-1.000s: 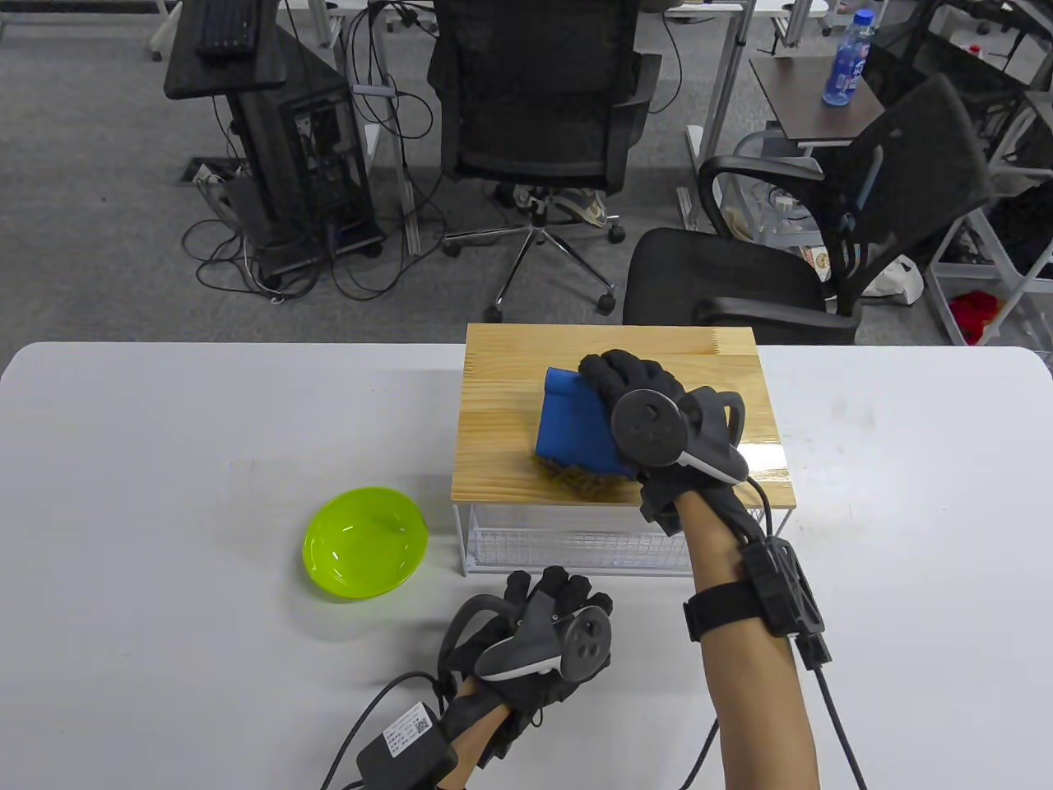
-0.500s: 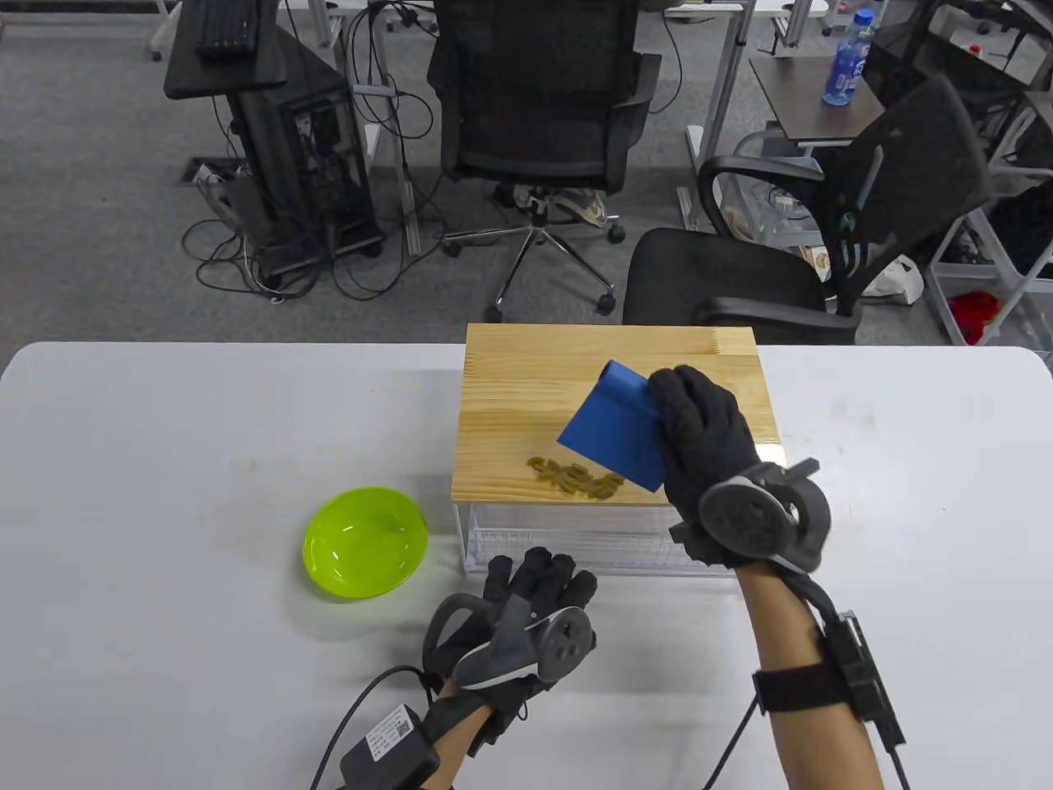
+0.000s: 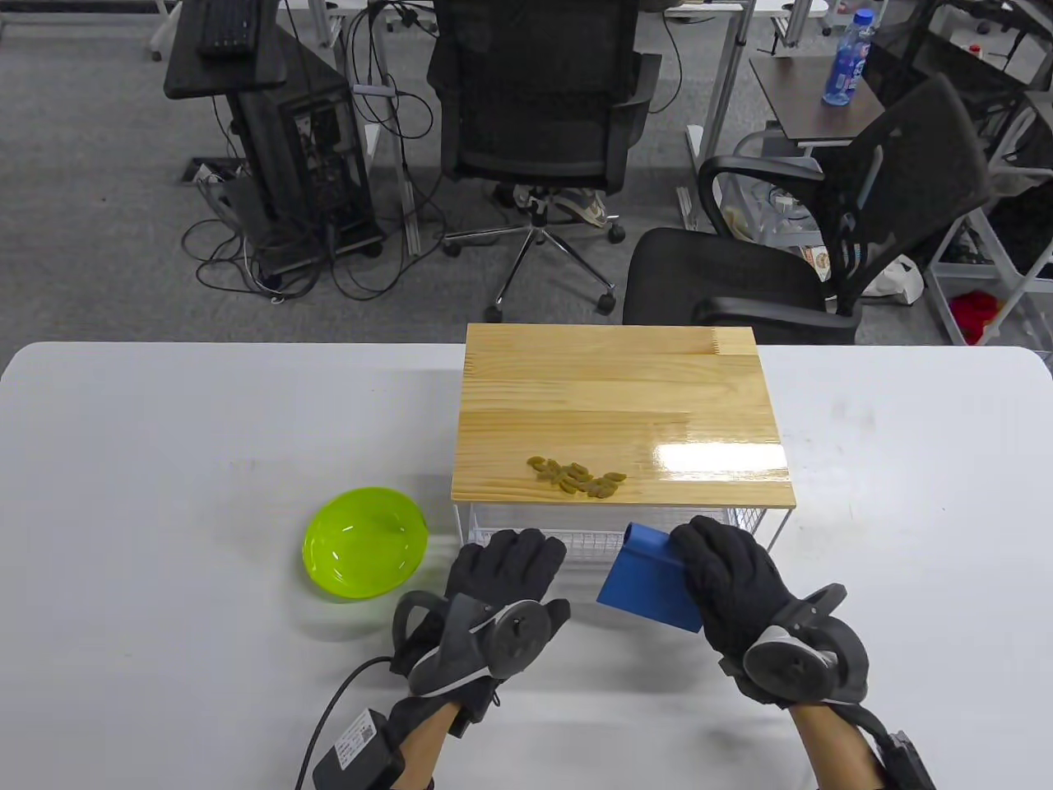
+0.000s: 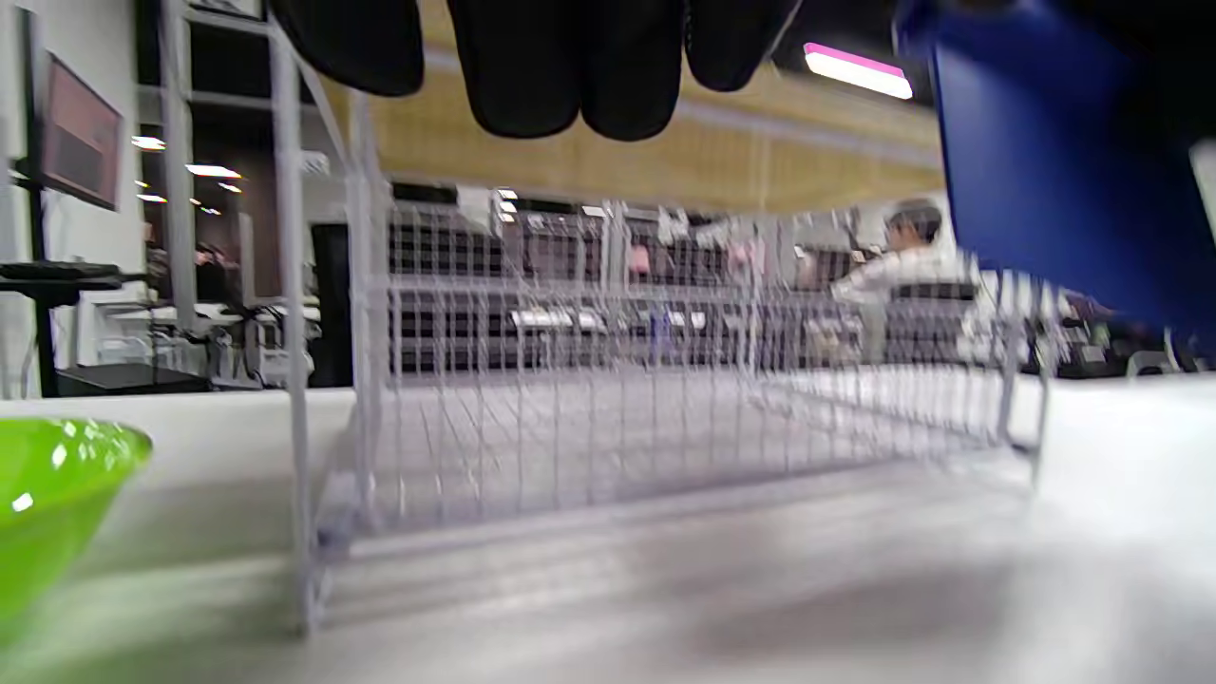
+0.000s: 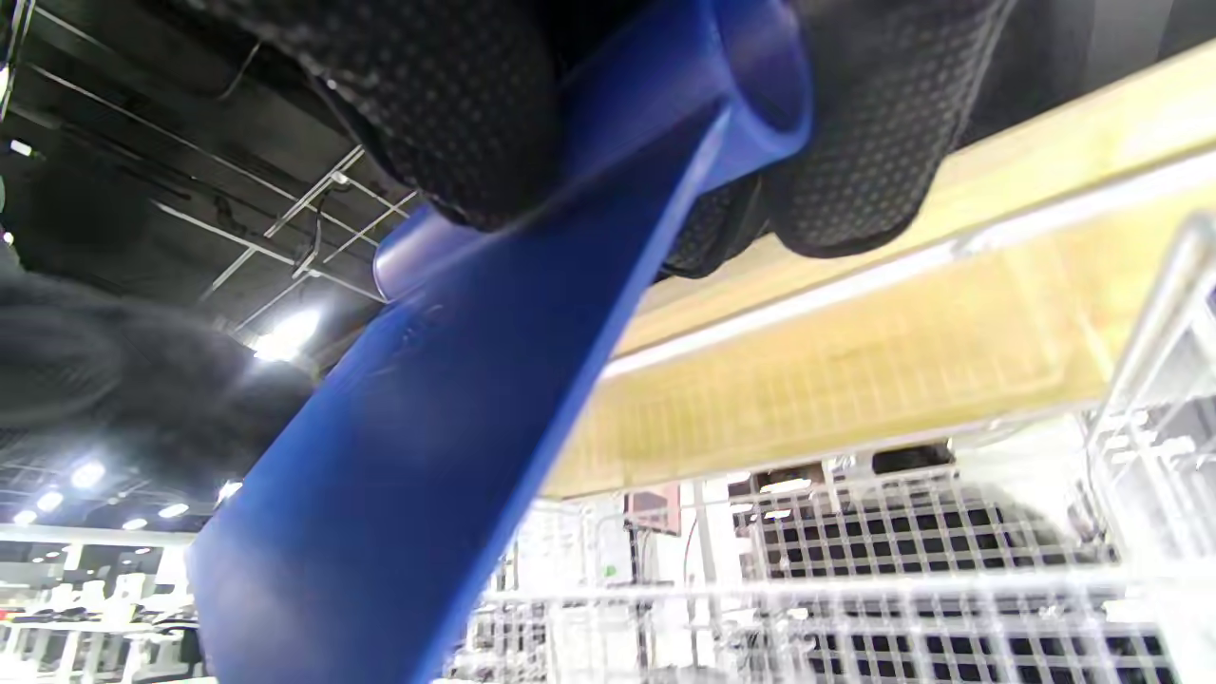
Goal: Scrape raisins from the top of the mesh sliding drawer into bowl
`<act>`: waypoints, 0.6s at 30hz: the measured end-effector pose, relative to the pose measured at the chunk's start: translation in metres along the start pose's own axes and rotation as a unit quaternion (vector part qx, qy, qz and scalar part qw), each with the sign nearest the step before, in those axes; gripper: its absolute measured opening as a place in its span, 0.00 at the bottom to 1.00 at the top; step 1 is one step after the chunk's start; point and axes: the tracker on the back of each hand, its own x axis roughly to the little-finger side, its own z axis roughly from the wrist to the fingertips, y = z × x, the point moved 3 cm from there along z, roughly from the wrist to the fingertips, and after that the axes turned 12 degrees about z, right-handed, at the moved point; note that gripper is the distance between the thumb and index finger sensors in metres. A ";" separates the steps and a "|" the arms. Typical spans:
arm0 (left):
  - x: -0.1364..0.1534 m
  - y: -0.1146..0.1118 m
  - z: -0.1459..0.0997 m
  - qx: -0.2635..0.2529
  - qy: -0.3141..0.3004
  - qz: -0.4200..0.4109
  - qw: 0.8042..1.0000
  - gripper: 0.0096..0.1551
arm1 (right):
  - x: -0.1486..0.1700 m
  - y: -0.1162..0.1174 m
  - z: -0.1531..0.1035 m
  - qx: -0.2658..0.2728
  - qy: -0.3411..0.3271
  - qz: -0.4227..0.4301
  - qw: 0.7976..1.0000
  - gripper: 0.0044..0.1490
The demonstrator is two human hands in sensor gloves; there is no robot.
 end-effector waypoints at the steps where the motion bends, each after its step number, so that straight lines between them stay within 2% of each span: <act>1: 0.005 0.004 -0.001 -0.016 0.010 -0.006 1.000 0.39 | -0.002 0.002 0.000 -0.003 -0.005 -0.004 1.000 0.36; 4: 0.035 0.016 -0.002 -0.049 0.062 -0.008 0.997 0.39 | -0.008 0.006 0.001 -0.014 -0.018 -0.012 1.000 0.36; 8: 0.094 0.016 -0.004 -0.036 0.157 -0.012 0.987 0.40 | -0.008 0.005 0.000 -0.006 -0.013 -0.002 1.000 0.36; 10: 0.127 0.008 -0.006 -0.019 0.214 -0.028 0.976 0.40 | -0.006 0.004 0.001 -0.004 -0.008 0.004 1.000 0.36; 12: 0.162 -0.012 -0.011 0.025 0.274 -0.053 0.960 0.40 | -0.003 0.004 0.000 0.000 0.002 0.017 1.000 0.36; 14: 0.184 -0.037 -0.016 0.059 0.313 -0.065 0.946 0.40 | 0.001 0.005 0.000 0.000 0.013 0.025 1.000 0.36; 18: 0.206 -0.074 -0.025 0.136 0.370 -0.036 0.918 0.40 | 0.005 0.007 -0.002 -0.004 0.021 0.025 0.999 0.36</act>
